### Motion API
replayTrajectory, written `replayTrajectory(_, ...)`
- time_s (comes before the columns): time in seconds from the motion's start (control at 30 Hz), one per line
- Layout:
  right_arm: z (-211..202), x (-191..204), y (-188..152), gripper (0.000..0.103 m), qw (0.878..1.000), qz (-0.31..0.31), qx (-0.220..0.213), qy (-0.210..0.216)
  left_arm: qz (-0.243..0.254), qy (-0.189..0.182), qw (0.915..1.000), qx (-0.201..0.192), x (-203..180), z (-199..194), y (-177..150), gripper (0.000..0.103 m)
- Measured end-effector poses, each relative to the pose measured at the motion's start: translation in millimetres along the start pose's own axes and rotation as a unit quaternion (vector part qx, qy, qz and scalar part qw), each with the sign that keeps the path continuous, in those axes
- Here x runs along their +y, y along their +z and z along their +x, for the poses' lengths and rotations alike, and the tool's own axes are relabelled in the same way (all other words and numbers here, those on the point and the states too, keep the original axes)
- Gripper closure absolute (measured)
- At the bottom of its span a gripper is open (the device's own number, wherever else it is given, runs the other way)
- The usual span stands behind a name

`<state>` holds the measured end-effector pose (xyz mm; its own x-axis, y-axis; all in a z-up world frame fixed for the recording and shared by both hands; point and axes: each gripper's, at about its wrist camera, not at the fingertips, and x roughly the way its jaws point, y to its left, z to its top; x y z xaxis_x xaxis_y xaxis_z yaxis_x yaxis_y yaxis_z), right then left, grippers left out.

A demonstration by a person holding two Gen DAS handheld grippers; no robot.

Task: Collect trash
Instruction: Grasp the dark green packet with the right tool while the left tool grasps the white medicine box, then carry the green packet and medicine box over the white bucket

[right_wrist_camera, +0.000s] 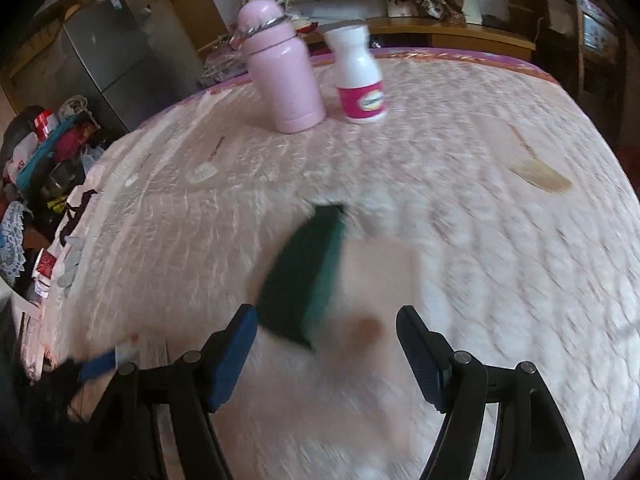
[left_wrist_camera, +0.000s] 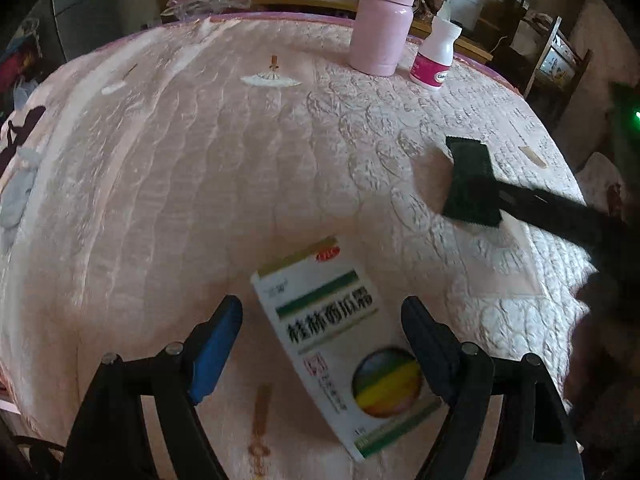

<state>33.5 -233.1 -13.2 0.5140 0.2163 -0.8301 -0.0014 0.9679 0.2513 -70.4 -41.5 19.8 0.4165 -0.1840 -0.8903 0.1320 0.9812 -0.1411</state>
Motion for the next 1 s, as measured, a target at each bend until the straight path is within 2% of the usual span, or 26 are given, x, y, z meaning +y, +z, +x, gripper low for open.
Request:
replayTrajectory(0.17,29.4,19.3,16.1,0.028,0.999,-0.022,0.006,-0.025,0.007,-0.005,0.9999,-0.009,-7.9,-6.5,-10.1,0.021)
replayTrajectory(0.2,28.9,20.3,16.1,0.033,0.999,-0.031,-0.003,-0.031,0.013,-0.001,0.9999,-0.011,-9.0,-4.5,-10.1,0.021)
replayTrajectory(0.23,28.5,19.2,15.2,0.054,0.999,-0.037,-0.002,-0.035,0.019,0.002,0.9998,-0.010,-10.4,-2.7,-11.5,0.025)
replayTrajectory(0.27,25.6,18.1,13.5,0.065,0.998,-0.045,-0.002,-0.040,0.020,-0.003,0.9998,-0.010,-10.7,-1.2,-11.5,0.032)
replayTrajectory(0.3,21.3,15.7,10.8,0.068,0.998,-0.047,-0.002,-0.032,0.017,-0.006,0.9997,-0.015,-11.1,-2.1,-12.2,0.036)
replayTrajectory(0.37,7.1,6.5,2.6,0.068,0.999,-0.040,-0.009,-0.015,0.020,-0.015,0.9996,-0.016,-14.4,-2.9,-12.8,0.040)
replayTrajectory(0.53,-36.9,-23.5,-27.1,0.068,0.999,-0.028,-0.021,0.003,0.044,-0.025,0.9982,-0.031,-42.0,-13.1,-17.0,0.041)
replayTrajectory(0.77,-97.5,-65.7,-72.5,0.068,0.999,-0.003,-0.042,-0.015,0.084,-0.047,0.9945,-0.042,-93.1,-23.0,-20.1,0.041)
replayTrajectory(1.0,-140.7,-116.3,-112.1,0.068,0.996,0.052,-0.058,-0.036,0.131,-0.064,0.9880,-0.049,-145.6,-32.1,-28.0,0.041)
